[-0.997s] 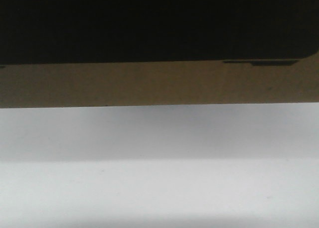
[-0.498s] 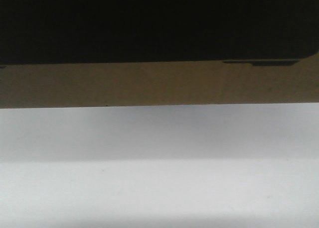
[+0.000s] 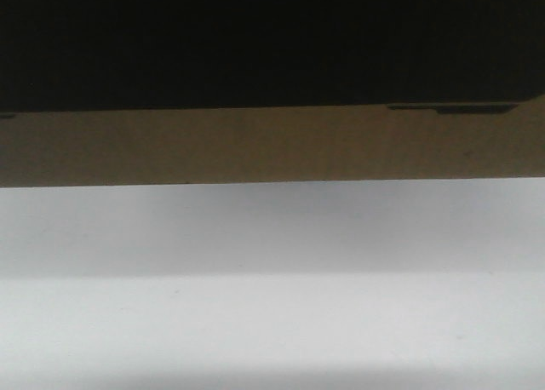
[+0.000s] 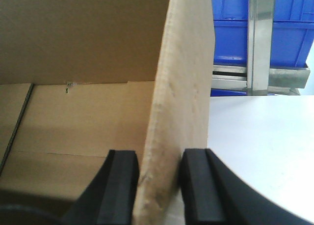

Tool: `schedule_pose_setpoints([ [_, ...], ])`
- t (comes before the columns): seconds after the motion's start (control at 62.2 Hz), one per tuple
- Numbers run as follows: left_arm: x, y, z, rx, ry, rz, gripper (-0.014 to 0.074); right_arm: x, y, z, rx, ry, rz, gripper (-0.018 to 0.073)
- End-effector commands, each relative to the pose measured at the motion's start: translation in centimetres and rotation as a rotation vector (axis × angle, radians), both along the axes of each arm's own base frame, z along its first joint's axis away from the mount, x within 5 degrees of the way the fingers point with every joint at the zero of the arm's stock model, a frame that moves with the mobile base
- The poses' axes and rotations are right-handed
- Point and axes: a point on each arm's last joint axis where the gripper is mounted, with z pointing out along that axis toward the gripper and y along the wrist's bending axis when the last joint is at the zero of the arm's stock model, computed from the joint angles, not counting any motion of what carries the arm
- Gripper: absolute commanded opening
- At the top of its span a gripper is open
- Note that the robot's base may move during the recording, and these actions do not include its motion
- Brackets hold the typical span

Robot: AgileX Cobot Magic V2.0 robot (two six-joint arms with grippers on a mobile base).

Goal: Grab box from left shelf to table start
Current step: 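Lower the box onto the white tabletop with both grippers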

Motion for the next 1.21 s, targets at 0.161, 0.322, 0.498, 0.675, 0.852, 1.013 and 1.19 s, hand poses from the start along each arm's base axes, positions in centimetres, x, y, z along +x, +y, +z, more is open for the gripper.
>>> schedule_pose_setpoints([
  [0.161, 6.8, -1.5, 2.4, -0.095, -0.071, -0.006, -0.0102, 7.1, -0.7, 1.1, -0.104, 0.006, -0.115, 0.0056],
  [0.322, 12.2, -2.5, 1.6, -0.038, -0.041, -0.001, -0.0102, 12.4, -0.4, 0.1, -0.107, 0.062, -0.121, 0.0056],
  [0.498, 17.2, -3.4, -0.7, -0.001, 0.067, -0.001, -0.0102, 17.3, -0.2, -1.6, -0.110, 0.110, -0.127, 0.0056],
  [0.675, 21.3, -4.1, -2.8, 0.008, 0.122, 0.009, -0.0102, 20.7, -0.1, -3.2, -0.118, 0.179, -0.126, 0.0056],
  [0.852, 23.2, -4.5, -4.1, 0.014, 0.156, 0.014, -0.0102, 22.2, 0.0, -4.1, -0.122, 0.213, -0.125, 0.0056],
  [1.013, 23.7, -4.6, -4.6, 0.020, 0.167, 0.015, -0.0102, 22.5, 0.0, -4.3, -0.123, 0.220, -0.125, 0.0056],
  [1.19, 23.8, -4.6, -4.6, 0.020, 0.167, 0.015, -0.0102, 22.5, 0.0, -4.3, -0.122, 0.219, -0.126, 0.0058],
])
